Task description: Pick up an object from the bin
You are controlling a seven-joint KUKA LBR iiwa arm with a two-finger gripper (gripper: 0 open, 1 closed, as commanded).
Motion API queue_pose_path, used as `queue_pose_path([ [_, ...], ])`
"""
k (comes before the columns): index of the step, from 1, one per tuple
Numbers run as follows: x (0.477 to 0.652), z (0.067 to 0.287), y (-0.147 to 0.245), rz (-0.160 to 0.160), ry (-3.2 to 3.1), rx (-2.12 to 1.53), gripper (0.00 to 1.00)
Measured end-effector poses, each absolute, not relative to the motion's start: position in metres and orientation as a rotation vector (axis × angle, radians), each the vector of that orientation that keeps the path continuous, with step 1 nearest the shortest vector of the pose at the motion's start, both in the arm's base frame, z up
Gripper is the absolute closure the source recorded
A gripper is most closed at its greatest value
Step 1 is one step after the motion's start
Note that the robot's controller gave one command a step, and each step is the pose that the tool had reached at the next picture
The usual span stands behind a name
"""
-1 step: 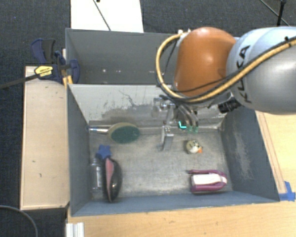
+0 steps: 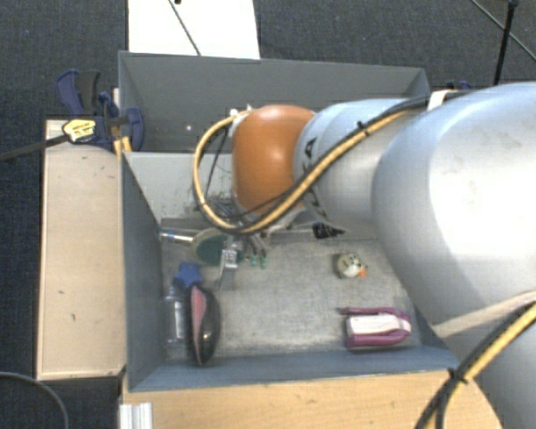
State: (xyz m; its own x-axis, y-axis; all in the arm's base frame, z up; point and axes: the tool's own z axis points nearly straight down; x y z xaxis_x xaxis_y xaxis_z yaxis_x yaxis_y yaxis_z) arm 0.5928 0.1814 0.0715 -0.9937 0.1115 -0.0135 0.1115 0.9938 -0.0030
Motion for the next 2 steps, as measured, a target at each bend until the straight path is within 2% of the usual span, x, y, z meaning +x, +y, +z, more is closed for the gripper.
queue_pose_path([
  [1,0.592,0.102,0.255,0.004,3.065,-0.657,0.0],
  [2,0.585,0.111,0.201,-0.001,3.118,-0.37,0.0],
])
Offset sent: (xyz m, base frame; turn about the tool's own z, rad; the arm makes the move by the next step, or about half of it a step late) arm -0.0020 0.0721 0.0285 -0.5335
